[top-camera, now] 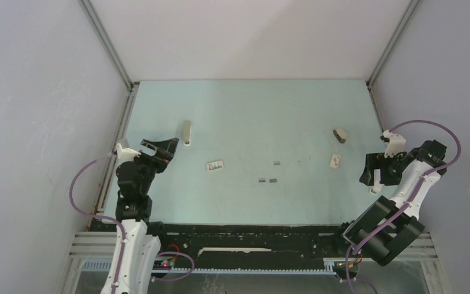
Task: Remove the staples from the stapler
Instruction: Pick up the stapler from the center of the board.
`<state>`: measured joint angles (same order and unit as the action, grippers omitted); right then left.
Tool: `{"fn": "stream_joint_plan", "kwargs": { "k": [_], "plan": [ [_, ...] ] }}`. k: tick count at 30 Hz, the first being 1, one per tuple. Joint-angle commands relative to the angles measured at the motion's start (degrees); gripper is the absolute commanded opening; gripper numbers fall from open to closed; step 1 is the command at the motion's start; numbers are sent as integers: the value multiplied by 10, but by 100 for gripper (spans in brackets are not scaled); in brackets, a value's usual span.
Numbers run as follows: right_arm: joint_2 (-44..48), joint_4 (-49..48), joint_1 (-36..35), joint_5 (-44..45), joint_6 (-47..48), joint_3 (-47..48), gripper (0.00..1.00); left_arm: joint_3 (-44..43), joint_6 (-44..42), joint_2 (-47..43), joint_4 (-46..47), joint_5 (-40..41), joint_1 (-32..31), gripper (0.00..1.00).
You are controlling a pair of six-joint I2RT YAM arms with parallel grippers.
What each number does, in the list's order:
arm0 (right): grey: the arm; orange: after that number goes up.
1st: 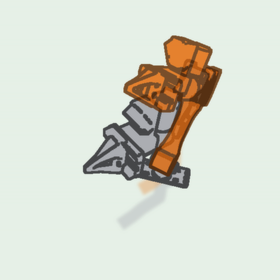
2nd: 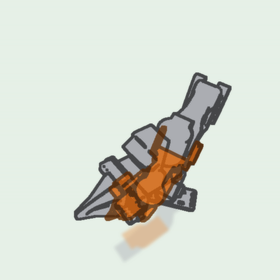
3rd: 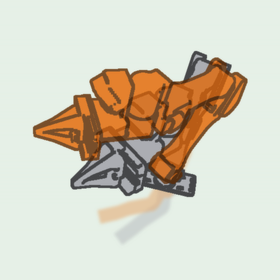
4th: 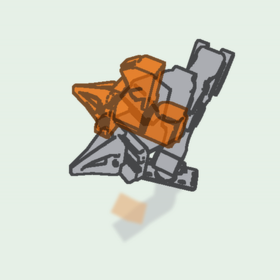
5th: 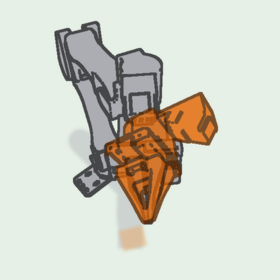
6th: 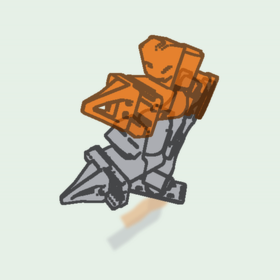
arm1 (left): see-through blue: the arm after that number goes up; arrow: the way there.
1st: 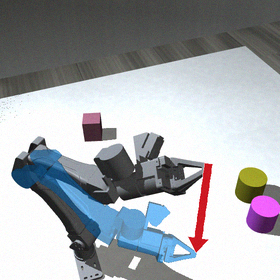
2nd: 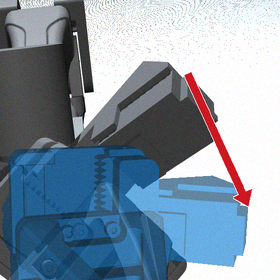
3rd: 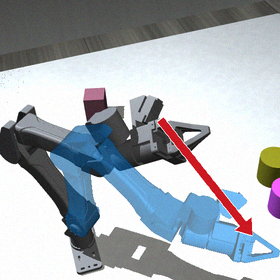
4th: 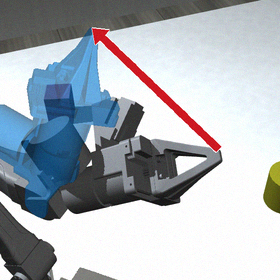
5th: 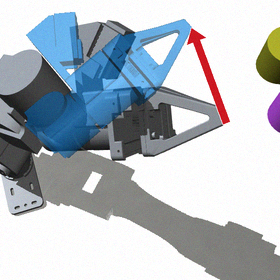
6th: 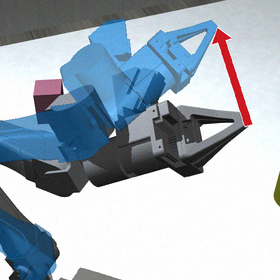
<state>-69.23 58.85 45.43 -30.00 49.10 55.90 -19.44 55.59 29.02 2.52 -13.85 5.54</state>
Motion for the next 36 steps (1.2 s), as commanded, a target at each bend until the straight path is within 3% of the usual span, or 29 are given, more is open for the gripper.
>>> {"fn": "stream_joint_plan", "kwargs": {
  "k": [1,36],
  "plan": [
    [-8,-14,8,10,15,21,100,22,9,0,28,-11,3,100],
    [-33,-36,5,29,12,21,100,28,19,25,59,-17,3,100]
  ]
}}
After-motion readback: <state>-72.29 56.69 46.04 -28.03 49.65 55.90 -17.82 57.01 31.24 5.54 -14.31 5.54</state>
